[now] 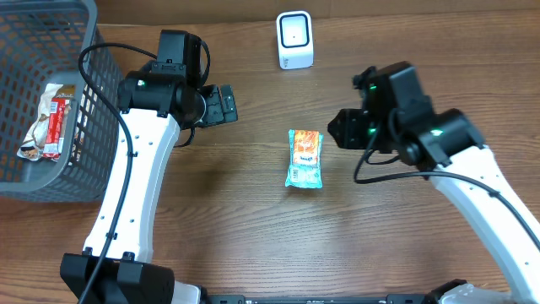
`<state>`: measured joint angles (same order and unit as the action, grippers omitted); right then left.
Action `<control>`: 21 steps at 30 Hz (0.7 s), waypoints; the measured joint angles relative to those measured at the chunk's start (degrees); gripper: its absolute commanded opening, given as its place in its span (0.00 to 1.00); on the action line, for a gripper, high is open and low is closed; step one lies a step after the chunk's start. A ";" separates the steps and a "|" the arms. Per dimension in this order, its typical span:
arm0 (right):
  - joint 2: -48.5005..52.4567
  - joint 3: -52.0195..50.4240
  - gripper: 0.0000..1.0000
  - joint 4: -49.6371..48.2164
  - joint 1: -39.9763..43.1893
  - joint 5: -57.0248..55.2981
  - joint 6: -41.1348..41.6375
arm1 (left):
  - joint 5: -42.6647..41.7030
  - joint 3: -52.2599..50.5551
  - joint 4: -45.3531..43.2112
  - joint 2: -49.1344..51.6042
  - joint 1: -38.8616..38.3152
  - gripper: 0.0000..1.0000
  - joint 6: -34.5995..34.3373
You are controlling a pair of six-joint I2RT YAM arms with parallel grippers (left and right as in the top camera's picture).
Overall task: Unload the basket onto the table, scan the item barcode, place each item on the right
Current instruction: 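Move the right gripper forward toward the wipes pack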
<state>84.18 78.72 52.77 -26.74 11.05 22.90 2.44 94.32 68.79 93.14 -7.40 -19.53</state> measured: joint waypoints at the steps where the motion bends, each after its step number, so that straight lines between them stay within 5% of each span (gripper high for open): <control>1: 0.94 0.00 0.40 -0.17 -0.70 -0.87 0.48 | 0.00 0.00 0.00 0.00 0.00 1.00 0.00; 15: 7.21 0.00 0.34 -5.95 -3.26 -0.59 3.50 | 0.00 0.00 0.00 0.00 0.00 1.00 0.00; 21: 7.39 0.00 0.34 -6.93 -11.47 -11.54 8.44 | 0.00 0.00 0.00 0.00 0.00 1.00 0.00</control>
<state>91.57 78.72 45.84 -38.22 -0.49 31.33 2.44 94.32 68.79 93.14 -7.40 -19.53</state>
